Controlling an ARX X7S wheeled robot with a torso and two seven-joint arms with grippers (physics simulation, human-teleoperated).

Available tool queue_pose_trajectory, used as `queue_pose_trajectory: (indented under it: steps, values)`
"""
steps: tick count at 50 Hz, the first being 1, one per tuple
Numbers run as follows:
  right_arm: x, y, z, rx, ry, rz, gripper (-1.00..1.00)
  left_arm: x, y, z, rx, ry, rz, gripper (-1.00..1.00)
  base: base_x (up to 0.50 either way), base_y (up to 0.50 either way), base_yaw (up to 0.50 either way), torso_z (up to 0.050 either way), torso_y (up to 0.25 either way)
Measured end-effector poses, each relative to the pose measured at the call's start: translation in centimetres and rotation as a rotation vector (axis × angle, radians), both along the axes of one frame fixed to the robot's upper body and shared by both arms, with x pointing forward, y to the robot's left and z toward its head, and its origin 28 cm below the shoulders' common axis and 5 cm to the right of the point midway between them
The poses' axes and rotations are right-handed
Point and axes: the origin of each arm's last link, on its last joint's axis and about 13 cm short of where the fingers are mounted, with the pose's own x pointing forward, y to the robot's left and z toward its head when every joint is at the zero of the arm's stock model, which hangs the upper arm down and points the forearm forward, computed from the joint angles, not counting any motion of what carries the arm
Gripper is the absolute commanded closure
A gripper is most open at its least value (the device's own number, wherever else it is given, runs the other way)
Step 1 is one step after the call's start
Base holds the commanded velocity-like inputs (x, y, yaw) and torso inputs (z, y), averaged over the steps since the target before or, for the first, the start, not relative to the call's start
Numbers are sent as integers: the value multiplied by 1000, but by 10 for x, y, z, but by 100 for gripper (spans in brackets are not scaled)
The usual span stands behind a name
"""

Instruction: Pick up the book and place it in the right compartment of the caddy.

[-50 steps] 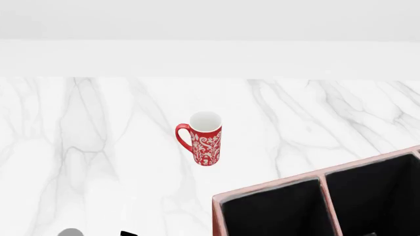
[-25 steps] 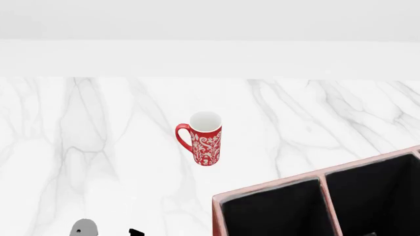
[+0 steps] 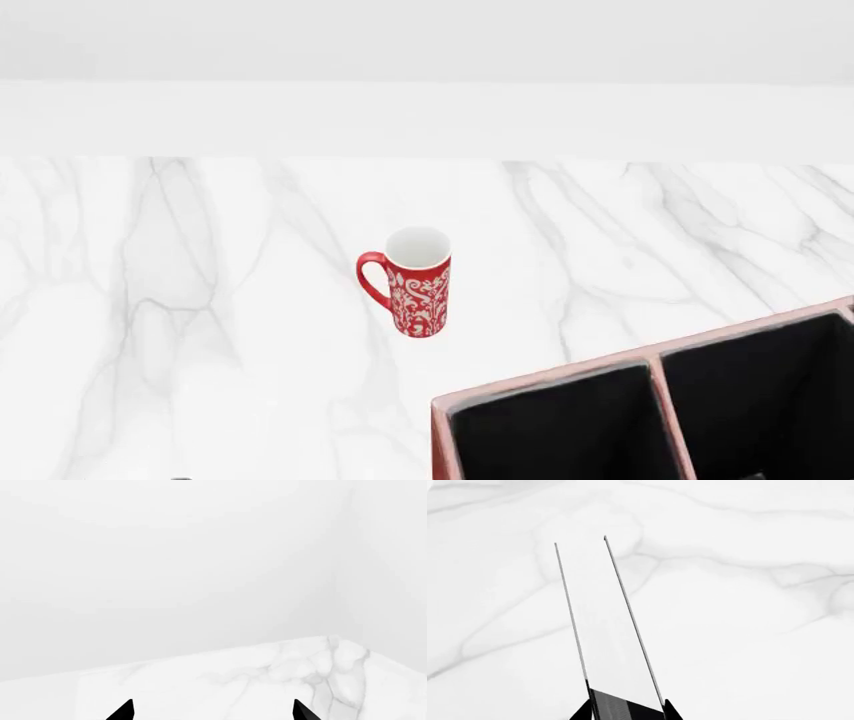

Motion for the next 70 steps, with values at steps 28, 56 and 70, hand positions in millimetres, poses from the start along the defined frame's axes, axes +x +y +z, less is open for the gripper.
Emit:
queue_pose_trajectory:
  steps: [28, 56, 70]
  values:
    - [-8, 1, 25, 130, -28, -68, 100, 1, -1, -1, -1, -2, -7, -100, 0, 0, 1, 0, 0]
    - [13, -8, 120, 258, -190, -568, 100, 3, -1, -2, -2, 5, -12, -100, 0, 0, 0, 0, 0]
    - [26, -20, 150, 312, -186, -712, 100, 2, -1, -2, -4, 6, -12, -100, 0, 0, 0, 0, 1]
